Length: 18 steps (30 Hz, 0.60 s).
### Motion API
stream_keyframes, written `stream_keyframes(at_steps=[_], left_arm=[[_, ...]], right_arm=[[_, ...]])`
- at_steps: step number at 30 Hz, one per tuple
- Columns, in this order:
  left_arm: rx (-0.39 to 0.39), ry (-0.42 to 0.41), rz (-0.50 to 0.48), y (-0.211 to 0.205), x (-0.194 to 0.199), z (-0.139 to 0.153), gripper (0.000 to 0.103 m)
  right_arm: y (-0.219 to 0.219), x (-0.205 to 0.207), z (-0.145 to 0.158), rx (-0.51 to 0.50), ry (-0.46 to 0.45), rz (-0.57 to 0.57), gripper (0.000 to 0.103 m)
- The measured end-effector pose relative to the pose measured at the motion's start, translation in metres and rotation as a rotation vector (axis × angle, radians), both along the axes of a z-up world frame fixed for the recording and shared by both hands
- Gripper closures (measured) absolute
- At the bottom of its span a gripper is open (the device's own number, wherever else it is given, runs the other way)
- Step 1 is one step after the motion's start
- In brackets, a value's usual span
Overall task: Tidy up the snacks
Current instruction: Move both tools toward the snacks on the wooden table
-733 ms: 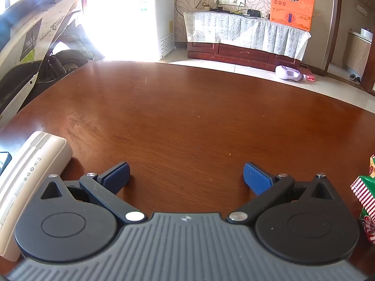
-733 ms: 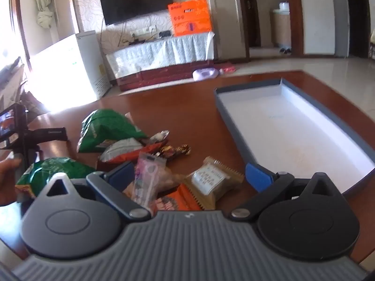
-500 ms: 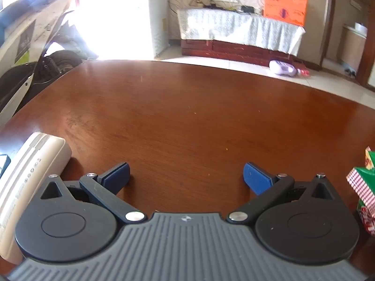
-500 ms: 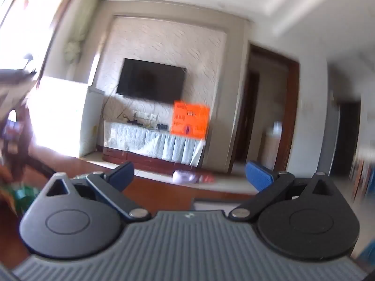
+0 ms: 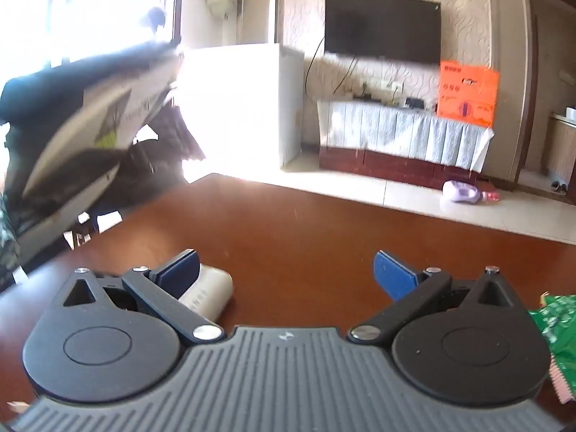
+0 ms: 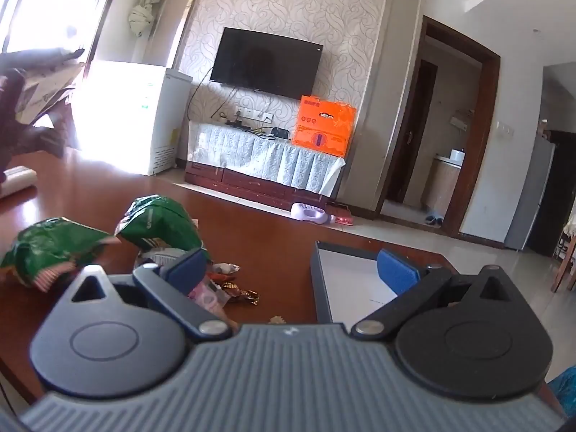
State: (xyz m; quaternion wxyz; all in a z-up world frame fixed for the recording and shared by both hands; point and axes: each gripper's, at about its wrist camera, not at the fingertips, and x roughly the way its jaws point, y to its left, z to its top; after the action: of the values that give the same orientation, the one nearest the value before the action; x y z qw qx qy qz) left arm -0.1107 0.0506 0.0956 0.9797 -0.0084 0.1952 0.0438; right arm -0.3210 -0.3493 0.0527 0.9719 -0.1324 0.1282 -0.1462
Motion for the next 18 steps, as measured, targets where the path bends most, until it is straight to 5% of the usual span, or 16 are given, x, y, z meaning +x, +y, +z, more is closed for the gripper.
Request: stream_keyframes(at_steps=[4,9,14,16,18], left_arm=[[0.029,-0.055,-0.075,-0.015,-0.051,0.036,0.000],[0.073,-0.084,-0.225,-0.074,-0.143,0.040,0.000],[0.006,0.113,-0.221,-0.126,-0.187,0.010,0.000],[-0.015,0.136,-0.225,-0.121,-0.187,-0.004,0.000],[0.048,0.108,-0.234,-0.136,-0.197,-0.013,0.000]], right_arm=[[-0.023,-0.007,0.008,0.070,0.006,-0.036,0.000],[-0.054,-0.018,0.018,0.156,0.023,-0.078,0.000],[-0.036,-0.028,0.011,0.165,0.019,-0.091,0.000],[-0.027,-0.027,0.006,0.170,0.027,-0.085,0.000],[-0.019,-0.028,0.005,0.173,0.037,-0.071,0.000]])
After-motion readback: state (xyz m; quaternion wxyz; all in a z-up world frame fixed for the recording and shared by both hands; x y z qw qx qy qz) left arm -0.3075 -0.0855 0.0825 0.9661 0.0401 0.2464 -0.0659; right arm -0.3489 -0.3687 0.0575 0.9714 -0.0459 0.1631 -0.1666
